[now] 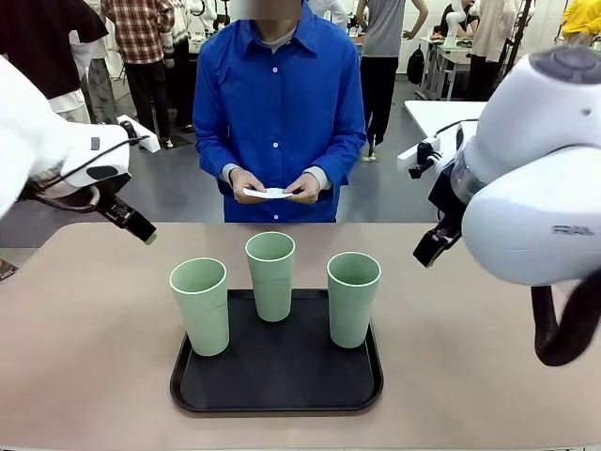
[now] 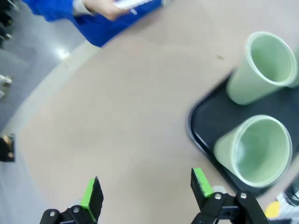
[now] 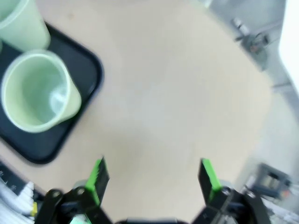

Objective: Place coasters on the table and set cups on them.
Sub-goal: Pick up one Reusable plastic cup and place it on a coaster set by the human.

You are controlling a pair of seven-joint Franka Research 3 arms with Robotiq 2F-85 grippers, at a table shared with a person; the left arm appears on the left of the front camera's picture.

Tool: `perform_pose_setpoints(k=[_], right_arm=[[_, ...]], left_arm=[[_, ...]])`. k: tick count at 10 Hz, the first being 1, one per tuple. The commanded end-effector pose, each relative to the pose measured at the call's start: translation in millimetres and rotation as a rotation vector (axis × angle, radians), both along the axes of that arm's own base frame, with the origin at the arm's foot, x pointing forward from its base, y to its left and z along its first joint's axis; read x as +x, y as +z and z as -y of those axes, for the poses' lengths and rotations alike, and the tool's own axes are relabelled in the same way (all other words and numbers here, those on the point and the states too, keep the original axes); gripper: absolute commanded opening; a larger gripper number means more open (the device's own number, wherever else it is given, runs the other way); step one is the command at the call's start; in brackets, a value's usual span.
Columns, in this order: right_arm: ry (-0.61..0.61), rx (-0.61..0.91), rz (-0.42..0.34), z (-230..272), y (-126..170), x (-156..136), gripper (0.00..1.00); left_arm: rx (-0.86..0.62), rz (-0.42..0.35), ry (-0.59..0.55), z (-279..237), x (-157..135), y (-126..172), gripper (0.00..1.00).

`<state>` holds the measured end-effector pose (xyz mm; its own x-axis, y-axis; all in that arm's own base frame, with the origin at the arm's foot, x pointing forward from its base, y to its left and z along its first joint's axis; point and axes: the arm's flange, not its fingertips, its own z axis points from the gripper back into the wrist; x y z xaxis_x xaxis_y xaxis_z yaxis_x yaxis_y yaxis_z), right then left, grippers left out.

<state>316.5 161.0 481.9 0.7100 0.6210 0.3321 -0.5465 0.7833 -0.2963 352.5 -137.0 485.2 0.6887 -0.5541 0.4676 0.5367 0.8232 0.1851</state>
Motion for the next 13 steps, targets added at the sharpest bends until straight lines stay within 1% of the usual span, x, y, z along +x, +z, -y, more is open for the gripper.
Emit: perform_pose_setpoints(k=[1, 2, 3, 4, 5, 6, 7, 8, 9, 10, 11, 12, 13], right_arm=[[0.001, 0.012, -0.032, 5, 5, -60, 1.0], [0.011, 0.044, -0.056, 15, -3, -80, 1.0], [0.029, 0.099, -0.063, 20, -12, -86, 1.0], [0.013, -0.006, -0.034, -5, 27, -44, 1.0], [0.013, -0.006, -0.034, -5, 27, -44, 1.0], [0.013, -0.006, -0.034, -5, 27, -44, 1.0], [0.02, 0.019, -0.045, -5, 35, -56, 1.0], [-0.077, 0.337, -0.181, 29, 28, -43, 1.0], [-0.256, 0.538, -0.252, 70, 21, -35, 1.0], [-0.37, 0.798, -0.354, 110, 10, -27, 1.0], [-0.454, 0.946, -0.439, 143, -5, -25, 1.0], [-0.477, 1.094, -0.515, 171, -19, -22, 1.0], [-0.492, 1.194, -0.572, 198, -31, -21, 1.0]], left_arm=[[-0.001, -0.089, 0.043, -25, -58, 1, 1.0], [-0.008, -0.109, 0.054, -26, -79, -6, 1.0], [-0.004, -0.114, 0.052, -25, -87, -8, 1.0], [0.004, -0.111, 0.054, -21, -95, -21, 1.0], [0.012, -0.111, 0.019, -13, -44, 28, 1.0], [0.012, -0.111, 0.019, -13, -44, 28, 1.0], [0.021, -0.115, 0.014, -13, -52, 33, 1.0], [-0.209, -0.216, 0.021, -34, -44, 28, 1.0], [-0.469, -0.26, -0.022, -60, -41, 33, 1.0], [-0.711, -0.357, -0.034, -92, -26, 36, 1.0], [-0.877, -0.437, -0.026, -114, -24, 27, 1.0], [-1.014, -0.51, -0.055, -138, -19, 25, 1.0], [-1.073, -0.511, -0.028, -163, -17, 14, 1.0]])
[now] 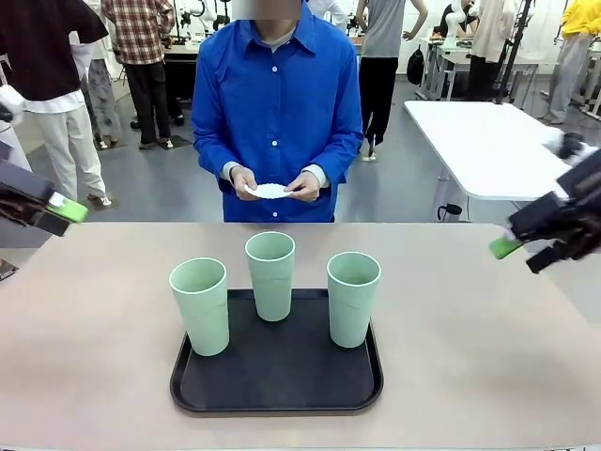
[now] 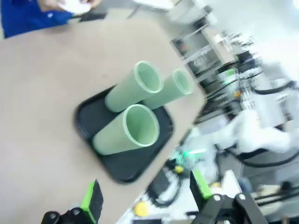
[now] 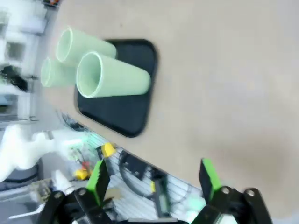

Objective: Place coasters on the table and set cups on them.
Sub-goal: Pick up one Reusable plastic cup and place it on a coaster set by the human.

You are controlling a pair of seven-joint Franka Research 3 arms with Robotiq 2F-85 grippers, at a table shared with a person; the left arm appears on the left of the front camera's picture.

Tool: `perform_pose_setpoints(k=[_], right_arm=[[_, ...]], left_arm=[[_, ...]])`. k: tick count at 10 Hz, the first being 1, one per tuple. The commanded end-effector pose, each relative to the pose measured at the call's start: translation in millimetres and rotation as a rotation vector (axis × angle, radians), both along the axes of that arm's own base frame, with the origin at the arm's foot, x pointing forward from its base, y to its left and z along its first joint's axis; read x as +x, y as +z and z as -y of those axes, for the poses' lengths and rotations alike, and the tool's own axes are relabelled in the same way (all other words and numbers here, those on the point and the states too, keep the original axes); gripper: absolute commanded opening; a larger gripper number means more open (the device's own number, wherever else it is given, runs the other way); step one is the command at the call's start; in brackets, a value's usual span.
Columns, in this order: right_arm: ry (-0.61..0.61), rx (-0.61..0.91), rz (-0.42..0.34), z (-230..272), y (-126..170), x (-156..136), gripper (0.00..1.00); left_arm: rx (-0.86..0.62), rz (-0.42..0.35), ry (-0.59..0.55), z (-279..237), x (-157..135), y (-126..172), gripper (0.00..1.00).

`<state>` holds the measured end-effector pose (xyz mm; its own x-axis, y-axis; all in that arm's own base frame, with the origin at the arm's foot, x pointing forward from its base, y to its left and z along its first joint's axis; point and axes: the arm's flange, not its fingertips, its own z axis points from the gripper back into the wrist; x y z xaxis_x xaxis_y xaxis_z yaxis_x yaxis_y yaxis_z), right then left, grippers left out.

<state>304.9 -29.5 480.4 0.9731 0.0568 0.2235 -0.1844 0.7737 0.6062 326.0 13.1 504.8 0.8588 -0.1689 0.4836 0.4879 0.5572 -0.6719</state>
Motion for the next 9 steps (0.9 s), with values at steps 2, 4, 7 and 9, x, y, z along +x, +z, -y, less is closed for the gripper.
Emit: perform_pose_setpoints(k=[2, 4, 7, 9], right_arm=[[-0.193, 0.542, -0.124, 43, -37, -17, 1.0], [-0.233, 0.59, -0.124, 67, -40, -27, 1.0], [-0.253, 0.595, -0.134, 93, -41, -40, 1.0], [-0.27, 0.587, -0.135, 106, -44, -46, 1.0]], left_arm=[[-0.259, -0.19, 0.128, -63, 10, -21, 1.0], [-0.248, -0.253, 0.186, -86, 8, -35, 1.0], [-0.251, -0.291, 0.256, -105, 3, -43, 1.0], [-0.252, -0.295, 0.291, -118, -3, -41, 1.0]])
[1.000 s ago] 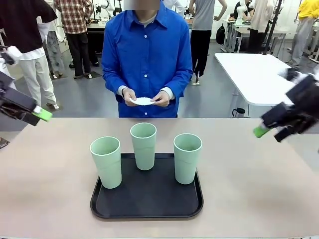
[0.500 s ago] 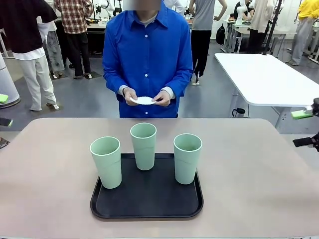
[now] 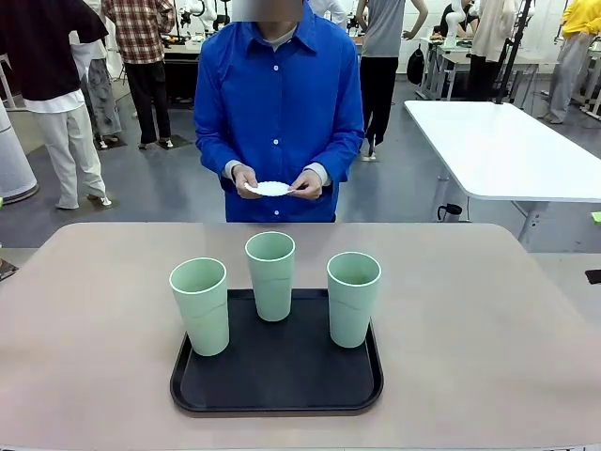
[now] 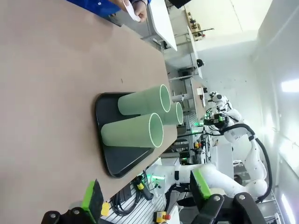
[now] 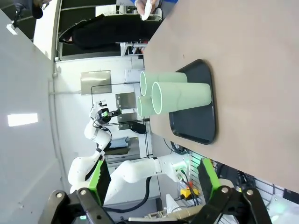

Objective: Place coasters on the table and set cups on them.
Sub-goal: Pick up one Reusable plastic cup and place it on a coaster set by the human.

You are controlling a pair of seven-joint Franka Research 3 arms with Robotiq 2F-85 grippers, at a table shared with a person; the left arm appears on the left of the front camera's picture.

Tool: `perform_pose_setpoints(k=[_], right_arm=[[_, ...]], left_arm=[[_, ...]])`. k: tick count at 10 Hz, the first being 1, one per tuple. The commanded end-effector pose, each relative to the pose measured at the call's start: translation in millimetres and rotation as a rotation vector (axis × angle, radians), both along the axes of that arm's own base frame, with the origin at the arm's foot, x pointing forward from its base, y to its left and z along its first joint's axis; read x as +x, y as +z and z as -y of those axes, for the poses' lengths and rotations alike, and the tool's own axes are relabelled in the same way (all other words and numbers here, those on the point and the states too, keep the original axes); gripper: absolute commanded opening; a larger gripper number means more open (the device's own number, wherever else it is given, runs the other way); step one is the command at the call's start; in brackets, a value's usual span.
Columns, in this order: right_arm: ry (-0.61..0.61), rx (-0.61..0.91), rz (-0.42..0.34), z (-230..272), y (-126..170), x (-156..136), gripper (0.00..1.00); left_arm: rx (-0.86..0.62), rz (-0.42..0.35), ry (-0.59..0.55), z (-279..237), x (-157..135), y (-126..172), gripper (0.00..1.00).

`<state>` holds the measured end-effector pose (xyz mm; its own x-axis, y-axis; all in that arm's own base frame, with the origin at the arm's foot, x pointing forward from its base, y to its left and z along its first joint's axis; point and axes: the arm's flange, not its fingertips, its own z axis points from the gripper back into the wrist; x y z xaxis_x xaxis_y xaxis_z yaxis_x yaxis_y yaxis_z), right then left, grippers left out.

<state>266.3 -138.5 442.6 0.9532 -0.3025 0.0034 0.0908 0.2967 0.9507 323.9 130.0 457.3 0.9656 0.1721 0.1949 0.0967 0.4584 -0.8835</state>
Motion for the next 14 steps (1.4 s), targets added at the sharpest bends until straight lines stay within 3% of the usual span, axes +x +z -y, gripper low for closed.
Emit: perform_pose_setpoints(k=[1, 3, 14], right_arm=[[0.005, -0.016, 0.012, 2.7, -6.5, -11.8, 1.0], [0.024, -0.02, 0.019, 4.5, -6.5, -14.3, 1.0], [-0.015, -0.008, 0.001, 6.7, -1.0, -6.0, 1.0]], left_arm=[[-0.033, 0.0, 0.047, -6.8, -3.0, 4.2, 1.0], [0.027, 0.0, 0.073, -7.6, -3.7, 5.9, 1.0], [-0.004, 0.0, 0.037, -10.5, -4.6, 1.3, 1.0]])
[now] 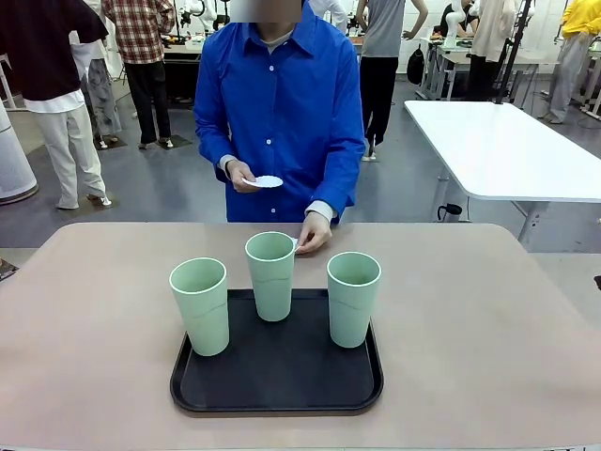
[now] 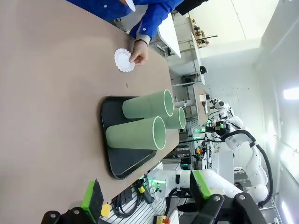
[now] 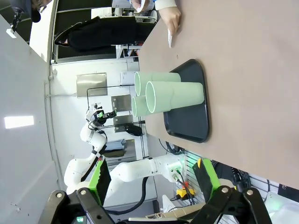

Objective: Place coasters on the table and set cups on them.
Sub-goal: Pick up one Reusable plastic cup and place it on a coaster set by the human.

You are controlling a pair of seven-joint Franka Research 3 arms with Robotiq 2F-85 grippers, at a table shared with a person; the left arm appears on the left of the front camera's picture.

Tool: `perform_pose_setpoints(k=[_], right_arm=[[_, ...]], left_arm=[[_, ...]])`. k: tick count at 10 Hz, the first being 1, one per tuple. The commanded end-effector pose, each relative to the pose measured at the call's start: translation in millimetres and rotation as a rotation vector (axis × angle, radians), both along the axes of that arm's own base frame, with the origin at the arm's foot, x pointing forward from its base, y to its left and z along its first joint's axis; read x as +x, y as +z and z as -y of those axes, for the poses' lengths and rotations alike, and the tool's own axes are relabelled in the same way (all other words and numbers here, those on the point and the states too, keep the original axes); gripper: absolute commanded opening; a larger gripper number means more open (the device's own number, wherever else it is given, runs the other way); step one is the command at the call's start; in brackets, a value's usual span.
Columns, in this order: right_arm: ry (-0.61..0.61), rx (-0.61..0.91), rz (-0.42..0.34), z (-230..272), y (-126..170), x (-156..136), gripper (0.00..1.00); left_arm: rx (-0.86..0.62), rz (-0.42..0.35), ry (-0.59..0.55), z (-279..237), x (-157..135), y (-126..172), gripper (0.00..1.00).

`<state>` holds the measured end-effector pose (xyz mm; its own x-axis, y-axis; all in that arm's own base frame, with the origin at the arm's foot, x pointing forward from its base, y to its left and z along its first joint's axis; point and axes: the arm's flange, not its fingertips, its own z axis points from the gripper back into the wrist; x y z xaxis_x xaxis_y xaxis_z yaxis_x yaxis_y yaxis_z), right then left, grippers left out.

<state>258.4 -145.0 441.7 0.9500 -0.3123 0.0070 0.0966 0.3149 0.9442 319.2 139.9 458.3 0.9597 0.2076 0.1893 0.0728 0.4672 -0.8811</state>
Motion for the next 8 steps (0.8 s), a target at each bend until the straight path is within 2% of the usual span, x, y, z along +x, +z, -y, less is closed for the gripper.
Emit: perform_pose_setpoints(k=[1, 8], right_arm=[[-0.004, 0.012, 0.004, 0.3, -0.1, 1.9, 1.0], [-0.004, 0.012, 0.004, 0.3, -0.1, 1.9, 1.0]], left_arm=[[-0.011, 0.008, -0.001, -0.6, 0.1, 0.3, 1.0], [-0.011, 0.008, -0.001, -0.6, 0.1, 0.3, 1.0]])
